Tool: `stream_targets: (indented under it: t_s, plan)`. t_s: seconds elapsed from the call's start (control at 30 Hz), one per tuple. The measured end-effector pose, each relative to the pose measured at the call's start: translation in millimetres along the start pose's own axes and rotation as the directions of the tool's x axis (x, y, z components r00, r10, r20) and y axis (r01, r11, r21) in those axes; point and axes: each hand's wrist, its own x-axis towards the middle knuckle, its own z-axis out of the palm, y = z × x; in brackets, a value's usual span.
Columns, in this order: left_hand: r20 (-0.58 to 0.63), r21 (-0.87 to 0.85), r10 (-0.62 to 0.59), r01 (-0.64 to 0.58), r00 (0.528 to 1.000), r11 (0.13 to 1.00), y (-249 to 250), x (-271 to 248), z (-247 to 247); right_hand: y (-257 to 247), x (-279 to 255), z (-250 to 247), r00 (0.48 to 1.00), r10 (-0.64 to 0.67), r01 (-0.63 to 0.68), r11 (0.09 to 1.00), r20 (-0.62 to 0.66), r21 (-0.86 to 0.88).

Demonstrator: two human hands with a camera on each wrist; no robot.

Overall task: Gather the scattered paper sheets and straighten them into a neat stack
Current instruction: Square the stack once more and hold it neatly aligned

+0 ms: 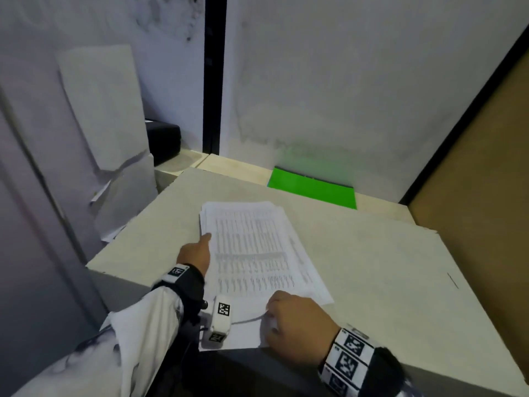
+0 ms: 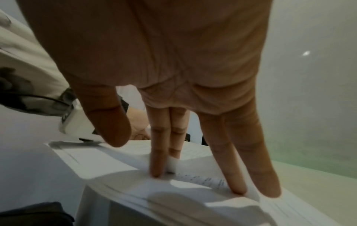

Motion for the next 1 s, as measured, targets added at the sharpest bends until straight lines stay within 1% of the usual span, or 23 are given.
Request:
stream_targets:
  t_s: [0.07, 0.1, 0.13, 0.2, 0.23, 0.27, 0.3, 0.33, 0.37, 0.4, 0.47, 0.53, 0.57, 0.63, 0.67, 0.7, 0.73, 0.77, 0.8, 0.9, 0.93, 0.97, 1.0]
  plan:
    - [0.043, 0.08, 0.032, -0.035, 0.999, 0.996, 0, -9, 1, -3, -16, -11, 1.0, -0.01, 0.01, 0.999, 0.016, 0.038]
    - [0.064, 0.13, 0.058, -0.066, 0.996, 0.989, 0, -14, 1, -2, -22, -19, 1.0, 0.001, -0.002, 0.998, 0.022, 0.061]
    - [0.077, 0.209, 0.083, -0.098, 0.994, 0.973, 0, -18, 2, 5, -23, -26, 1.0, 0.03, -0.029, 0.996, -0.002, 0.086]
    - [0.074, 0.39, 0.134, -0.152, 0.988, 0.908, 7, -25, 3, 26, -18, -38, 0.981, 0.163, -0.145, 0.977, -0.108, 0.154]
    - [0.066, 0.458, 0.146, -0.16, 0.987, 0.875, 12, -29, 4, 39, -12, -39, 0.956, 0.256, -0.228, 0.955, -0.14, 0.191]
    - [0.054, 0.525, 0.153, -0.158, 0.987, 0.837, 17, -34, 5, 50, -7, -38, 0.93, 0.345, -0.313, 0.924, -0.128, 0.221]
    - [0.043, 0.606, 0.159, -0.152, 0.986, 0.78, 19, -36, 7, 58, -1, -34, 0.911, 0.407, -0.383, 0.894, -0.063, 0.233]
    - [0.037, 0.696, 0.153, -0.135, 0.988, 0.705, 22, -39, 10, 63, 3, -27, 0.902, 0.432, -0.422, 0.877, 0.01, 0.231]
    - [0.037, 0.761, 0.15, -0.125, 0.988, 0.636, 23, -42, 13, 63, 5, -20, 0.899, 0.434, -0.434, 0.868, 0.057, 0.242]
    - [0.039, 0.801, 0.153, -0.122, 0.988, 0.587, 23, -44, 17, 59, 6, -14, 0.902, 0.426, -0.427, 0.858, 0.069, 0.286]
    - [0.074, 0.827, 0.156, -0.148, 0.985, 0.543, 20, -53, 26, 48, -2, -6, 0.92, 0.392, -0.368, 0.832, 0.031, 0.415]
    - [0.128, 0.841, 0.169, -0.197, 0.977, 0.503, 15, -61, 34, 44, -14, 2, 0.927, 0.375, -0.323, 0.81, -0.009, 0.49]
    - [0.162, 0.846, 0.173, -0.226, 0.972, 0.483, 13, -66, 35, 45, -22, 6, 0.919, 0.394, -0.323, 0.793, -0.03, 0.517]
    - [0.229, 0.846, 0.161, -0.278, 0.96, 0.455, 13, -73, 39, 55, -38, 11, 0.872, 0.48, -0.331, 0.725, -0.099, 0.605]
    - [0.251, 0.844, 0.152, -0.294, 0.956, 0.448, 14, -76, 43, 62, -46, 13, 0.84, 0.532, -0.318, 0.642, -0.107, 0.697]
    - [0.27, 0.84, 0.149, -0.308, 0.951, 0.447, 16, -81, 46, 68, -53, 14, 0.81, 0.579, -0.289, 0.526, -0.089, 0.8]
    - [0.287, 0.826, 0.143, -0.32, 0.947, 0.463, 18, -87, 50, 73, -60, 15, 0.784, 0.619, -0.268, 0.401, -0.044, 0.876]
    - [0.303, 0.806, 0.139, -0.331, 0.943, 0.491, 18, -93, 53, 77, -67, 16, 0.768, 0.641, -0.255, 0.317, -0.008, 0.913]
    - [0.321, 0.783, 0.146, -0.349, 0.936, 0.515, 18, -97, 57, 80, -73, 18, 0.753, 0.658, -0.261, 0.3, -0.001, 0.918]
    - [0.373, 0.708, 0.168, -0.397, 0.913, 0.584, 14, -109, 62, 85, -88, 28, 0.737, 0.675, -0.318, 0.404, -0.045, 0.857]
    - [0.393, 0.667, 0.179, -0.413, 0.902, 0.62, 10, -111, 62, 86, -92, 34, 0.731, 0.679, -0.319, 0.422, -0.063, 0.848]
    - [0.403, 0.616, 0.196, -0.424, 0.894, 0.664, 8, -116, 62, 88, -95, 42, 0.721, 0.689, -0.301, 0.411, -0.077, 0.86]
    - [0.408, 0.562, 0.213, -0.429, 0.888, 0.707, 4, -119, 62, 89, -99, 49, 0.701, 0.707, -0.262, 0.372, -0.089, 0.891]
